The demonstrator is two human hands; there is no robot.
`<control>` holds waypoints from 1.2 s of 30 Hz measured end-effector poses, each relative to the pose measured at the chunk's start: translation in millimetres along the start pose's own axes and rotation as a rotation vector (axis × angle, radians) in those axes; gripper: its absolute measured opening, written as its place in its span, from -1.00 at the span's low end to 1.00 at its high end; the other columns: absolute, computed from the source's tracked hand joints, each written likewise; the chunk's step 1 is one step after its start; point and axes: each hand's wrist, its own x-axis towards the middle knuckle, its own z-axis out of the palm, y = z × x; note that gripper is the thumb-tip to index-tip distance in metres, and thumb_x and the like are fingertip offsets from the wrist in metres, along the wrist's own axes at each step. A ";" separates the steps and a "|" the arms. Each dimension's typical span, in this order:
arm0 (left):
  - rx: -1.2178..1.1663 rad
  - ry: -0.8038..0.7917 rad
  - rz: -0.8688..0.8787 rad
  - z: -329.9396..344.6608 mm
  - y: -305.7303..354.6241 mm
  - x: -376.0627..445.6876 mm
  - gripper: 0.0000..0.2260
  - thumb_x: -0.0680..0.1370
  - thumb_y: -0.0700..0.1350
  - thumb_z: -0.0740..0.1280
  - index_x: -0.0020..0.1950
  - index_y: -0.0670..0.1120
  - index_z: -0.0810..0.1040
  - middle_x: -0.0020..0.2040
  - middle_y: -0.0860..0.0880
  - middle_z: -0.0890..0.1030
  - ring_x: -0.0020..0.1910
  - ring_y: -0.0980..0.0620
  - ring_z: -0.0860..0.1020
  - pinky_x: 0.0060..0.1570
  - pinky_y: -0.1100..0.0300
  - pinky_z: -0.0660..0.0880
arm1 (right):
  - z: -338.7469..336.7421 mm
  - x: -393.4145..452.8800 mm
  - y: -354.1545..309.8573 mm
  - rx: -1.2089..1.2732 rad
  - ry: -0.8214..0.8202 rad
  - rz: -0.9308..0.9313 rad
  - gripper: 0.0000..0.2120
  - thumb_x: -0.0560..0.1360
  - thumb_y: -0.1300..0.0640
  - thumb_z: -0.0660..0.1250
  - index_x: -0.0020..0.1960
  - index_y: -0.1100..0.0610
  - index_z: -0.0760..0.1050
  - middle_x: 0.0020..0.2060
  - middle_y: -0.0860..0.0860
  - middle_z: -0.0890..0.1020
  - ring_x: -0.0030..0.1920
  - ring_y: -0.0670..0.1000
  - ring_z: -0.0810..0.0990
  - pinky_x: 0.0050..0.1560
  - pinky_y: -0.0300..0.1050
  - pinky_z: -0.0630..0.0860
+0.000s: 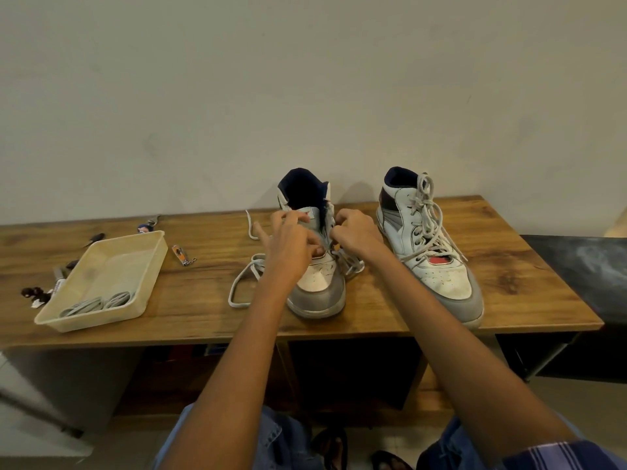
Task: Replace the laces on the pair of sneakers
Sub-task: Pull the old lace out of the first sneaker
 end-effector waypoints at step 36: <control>-0.196 0.345 -0.305 3.6 -14.2 0.7 -0.91 0.50 -0.13 0.35 -0.08 -0.01 0.65 0.16 0.05 0.50 0.23 0.00 0.34 0.28 -0.05 0.24 | 13.3 -7.4 -13.1 0.167 -0.025 0.123 -0.82 0.42 0.09 0.39 -0.08 -0.04 0.39 -0.06 0.00 0.59 -0.04 0.04 0.59 0.02 0.12 0.58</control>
